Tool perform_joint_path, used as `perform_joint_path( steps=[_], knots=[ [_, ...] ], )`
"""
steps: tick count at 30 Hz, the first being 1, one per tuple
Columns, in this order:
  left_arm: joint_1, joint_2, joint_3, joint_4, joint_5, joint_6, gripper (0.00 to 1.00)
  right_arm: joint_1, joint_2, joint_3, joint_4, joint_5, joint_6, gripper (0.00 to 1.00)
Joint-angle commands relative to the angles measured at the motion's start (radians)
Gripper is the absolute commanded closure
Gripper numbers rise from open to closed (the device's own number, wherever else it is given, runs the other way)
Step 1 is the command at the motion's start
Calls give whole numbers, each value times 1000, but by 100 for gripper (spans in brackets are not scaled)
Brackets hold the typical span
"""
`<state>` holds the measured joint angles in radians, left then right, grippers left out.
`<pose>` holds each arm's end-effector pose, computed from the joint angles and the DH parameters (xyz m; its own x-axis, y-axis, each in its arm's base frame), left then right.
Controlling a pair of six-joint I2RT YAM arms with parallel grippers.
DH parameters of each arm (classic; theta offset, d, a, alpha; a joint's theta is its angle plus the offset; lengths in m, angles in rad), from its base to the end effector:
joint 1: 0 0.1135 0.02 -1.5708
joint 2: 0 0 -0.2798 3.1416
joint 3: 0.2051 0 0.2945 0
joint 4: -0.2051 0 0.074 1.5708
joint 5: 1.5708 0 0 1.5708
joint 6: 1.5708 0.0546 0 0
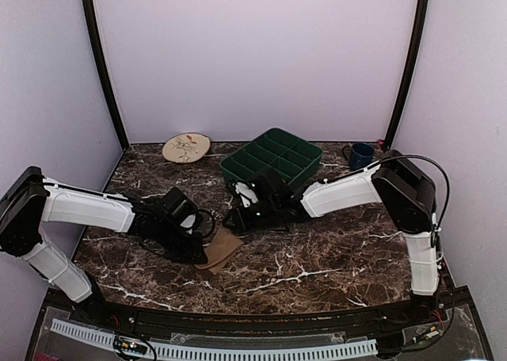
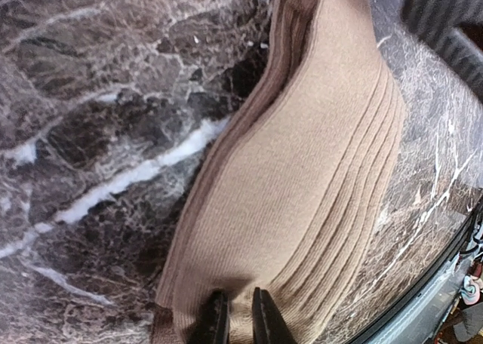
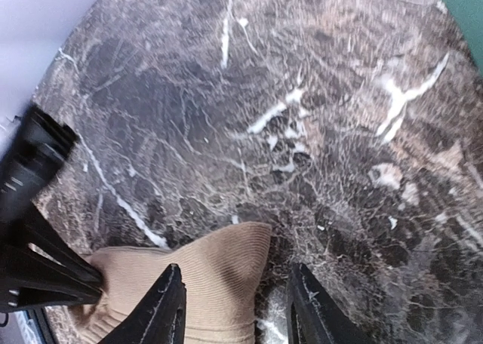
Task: Roll the socks
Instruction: Smooth out the sock at the center of the board.
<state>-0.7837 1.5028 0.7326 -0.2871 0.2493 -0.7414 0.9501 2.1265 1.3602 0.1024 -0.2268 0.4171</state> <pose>0.2115 -0.2298 0.1244 -0.9750 0.0477 -0.2172 0.1512 0.8584 -0.4902 0.2908 0.4278 0.1161 -0.6905 -0.2871 -0.6639 -0.6737 0.5895 0.4457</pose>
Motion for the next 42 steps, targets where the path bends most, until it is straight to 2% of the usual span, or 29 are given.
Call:
perform_joint_path(
  steps=[1, 9, 18, 42],
  knots=[
    [-22, 17, 11, -18, -7, -29, 85, -11, -62, -34, 18, 3, -9, 57],
    [-37, 24, 8, -21, -18, -49, 85, -17, -140, -274, 210, -31, 118, 56],
    [-49, 27, 1, -17, -28, -64, 85, -11, -119, -346, 358, -79, 258, 56],
    [-55, 25, 3, -20, -48, -59, 85, 46, -50, -319, 252, 25, 333, 57]
  ],
)
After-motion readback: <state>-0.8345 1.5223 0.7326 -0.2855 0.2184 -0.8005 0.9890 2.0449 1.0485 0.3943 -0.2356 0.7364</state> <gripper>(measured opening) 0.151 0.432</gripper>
